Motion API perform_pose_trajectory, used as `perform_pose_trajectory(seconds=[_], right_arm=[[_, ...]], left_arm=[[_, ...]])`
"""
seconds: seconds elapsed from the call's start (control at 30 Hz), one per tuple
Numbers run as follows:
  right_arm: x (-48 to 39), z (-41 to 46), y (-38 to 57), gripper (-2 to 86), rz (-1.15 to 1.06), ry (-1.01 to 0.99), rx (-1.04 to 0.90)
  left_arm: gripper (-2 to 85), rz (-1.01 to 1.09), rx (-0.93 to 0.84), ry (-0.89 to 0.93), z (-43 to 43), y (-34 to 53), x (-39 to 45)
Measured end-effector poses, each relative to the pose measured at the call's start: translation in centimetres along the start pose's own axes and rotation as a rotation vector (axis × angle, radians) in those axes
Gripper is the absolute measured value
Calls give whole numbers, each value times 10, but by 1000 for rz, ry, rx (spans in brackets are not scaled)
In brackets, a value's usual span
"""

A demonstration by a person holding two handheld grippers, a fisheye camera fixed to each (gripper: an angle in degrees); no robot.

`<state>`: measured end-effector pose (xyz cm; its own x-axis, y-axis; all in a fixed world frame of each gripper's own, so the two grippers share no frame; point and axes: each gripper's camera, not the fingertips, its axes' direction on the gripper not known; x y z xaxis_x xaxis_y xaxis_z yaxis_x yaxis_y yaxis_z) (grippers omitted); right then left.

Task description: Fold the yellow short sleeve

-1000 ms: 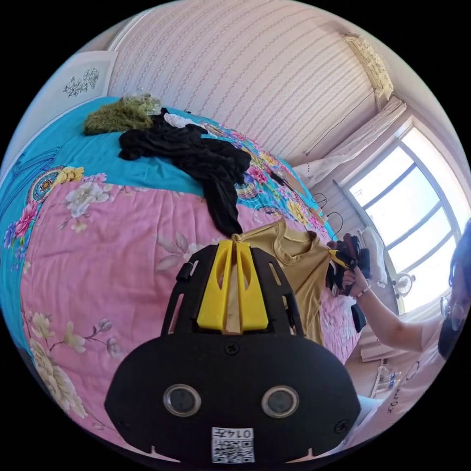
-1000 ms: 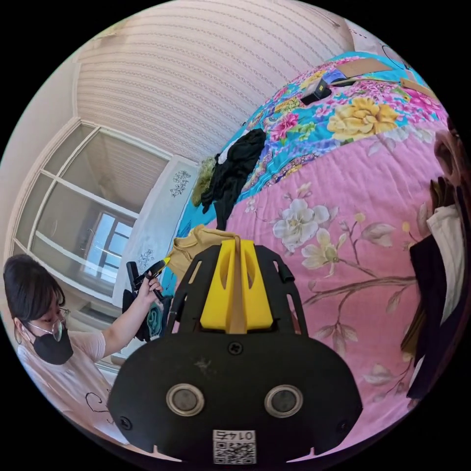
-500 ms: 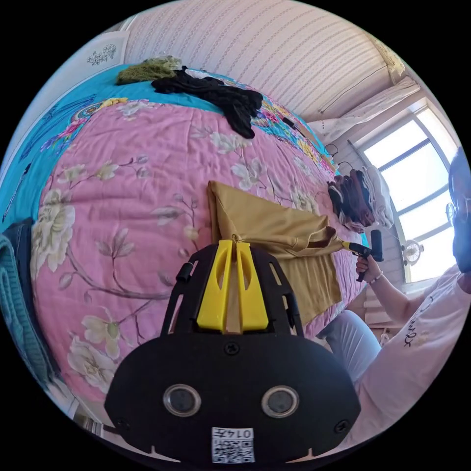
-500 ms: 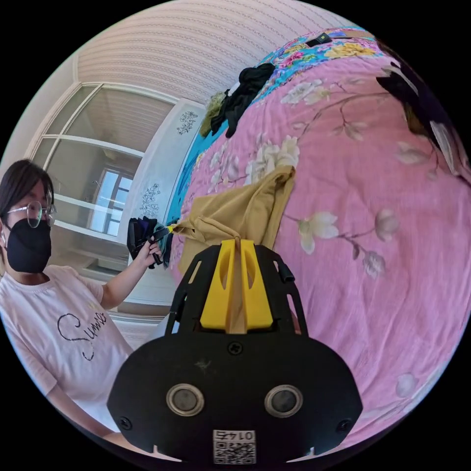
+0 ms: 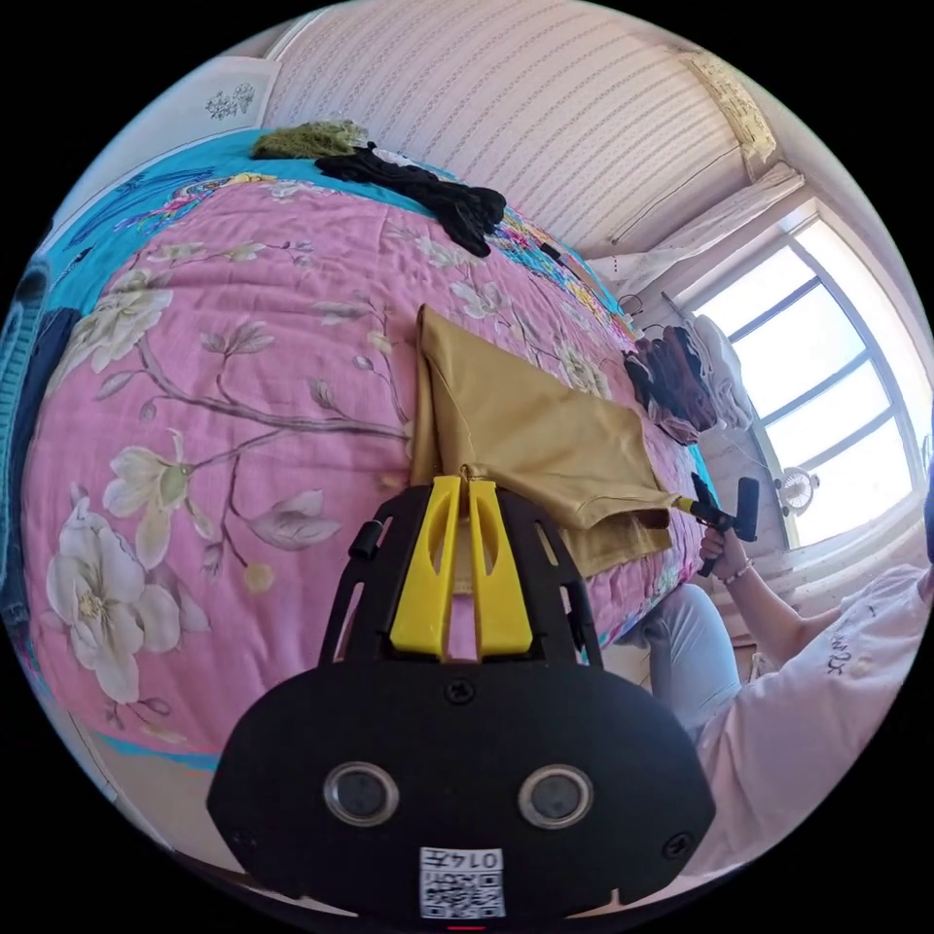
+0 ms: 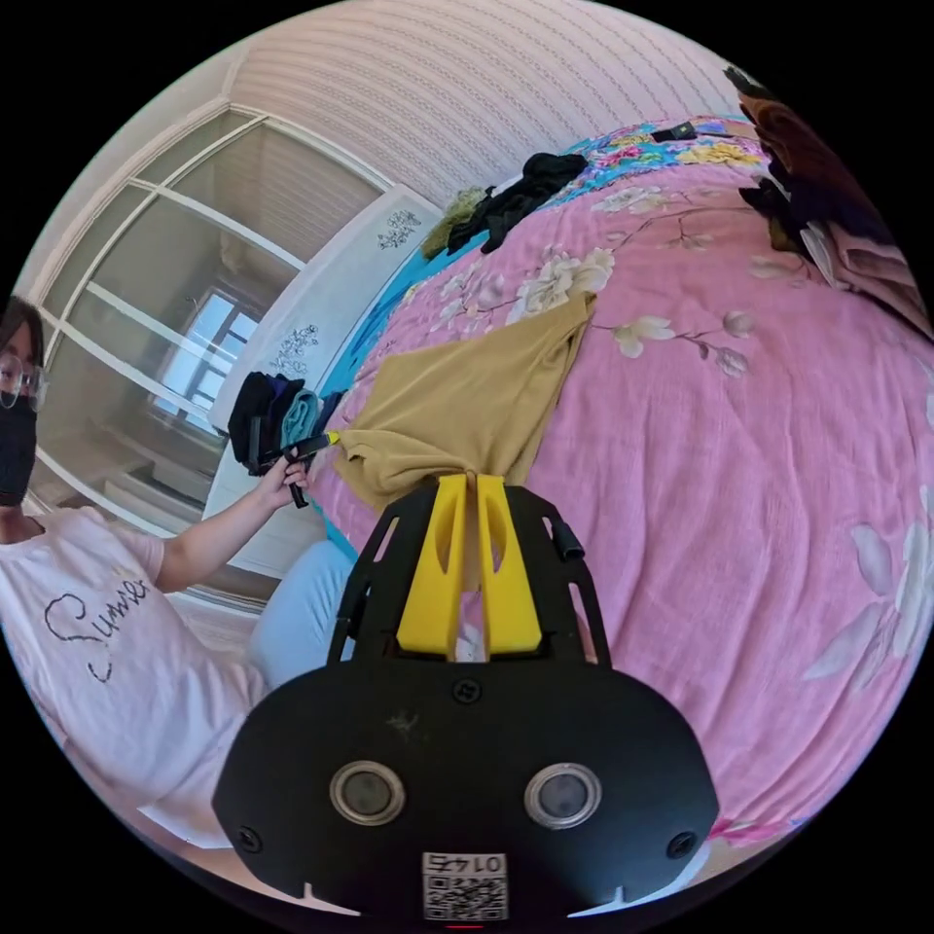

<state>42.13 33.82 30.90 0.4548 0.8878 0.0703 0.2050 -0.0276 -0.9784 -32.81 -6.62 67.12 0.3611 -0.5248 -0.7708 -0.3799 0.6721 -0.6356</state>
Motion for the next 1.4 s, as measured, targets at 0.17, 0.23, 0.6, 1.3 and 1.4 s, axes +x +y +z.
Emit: perform_pose_trajectory(seconds=[0.17,0.23,0.6,1.3,1.4], right_arm=[[-34,15,18,18,20,176,-65],[-53,11,24,22,0,240,-53],[-190,120,23,70,-339,397,-168],[-232,144,33,85,-416,336,-224],[-237,174,29,76,-424,430,-238]], left_arm=[[40,-32,11,-107,-5,25,-1],[43,-20,40,-128,-13,36,5],[66,30,-45,-108,82,75,74],[41,27,-74,-79,107,137,70],[42,45,-107,-104,134,134,73]])
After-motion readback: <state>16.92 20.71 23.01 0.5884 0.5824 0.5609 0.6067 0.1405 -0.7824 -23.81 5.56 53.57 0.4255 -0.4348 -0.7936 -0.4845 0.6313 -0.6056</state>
